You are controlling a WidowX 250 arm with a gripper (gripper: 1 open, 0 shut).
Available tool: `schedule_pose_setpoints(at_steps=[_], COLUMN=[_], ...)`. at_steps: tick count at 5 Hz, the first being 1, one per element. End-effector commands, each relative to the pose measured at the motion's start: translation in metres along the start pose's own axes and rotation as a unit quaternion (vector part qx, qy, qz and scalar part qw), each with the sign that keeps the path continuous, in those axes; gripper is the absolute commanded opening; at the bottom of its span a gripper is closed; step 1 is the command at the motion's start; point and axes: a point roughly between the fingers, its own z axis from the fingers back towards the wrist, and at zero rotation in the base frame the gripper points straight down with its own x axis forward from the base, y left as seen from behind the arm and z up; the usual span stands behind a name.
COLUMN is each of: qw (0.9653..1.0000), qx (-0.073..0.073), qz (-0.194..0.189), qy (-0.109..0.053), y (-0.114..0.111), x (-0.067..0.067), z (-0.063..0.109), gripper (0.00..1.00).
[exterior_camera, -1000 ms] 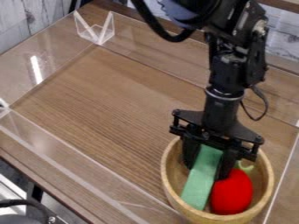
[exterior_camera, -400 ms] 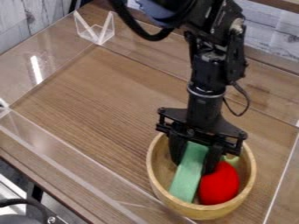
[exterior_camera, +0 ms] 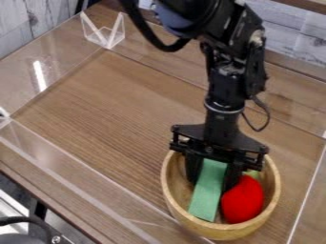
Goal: Put the green stick in the brown bowl
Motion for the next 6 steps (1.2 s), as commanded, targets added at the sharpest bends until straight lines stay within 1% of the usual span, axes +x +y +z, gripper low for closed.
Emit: schedule_pose_setpoints(at_steps=[1,3,5,6], qw=[0.9987,0.9973,0.998,0.9983], qx=[-0.011,-0.013,-0.008,-0.005], qz=[0.051,0.073,0.063,0.058], qy=[0.001,0.002,0.003,0.002], y=[0.005,0.001,-0.023,-0.035], x=[0.0,-0.007,-0.015,-0.02], z=[-0.003,-0.011,-0.03,-0.037], gripper=[0.0,0.0,0.0,0.0])
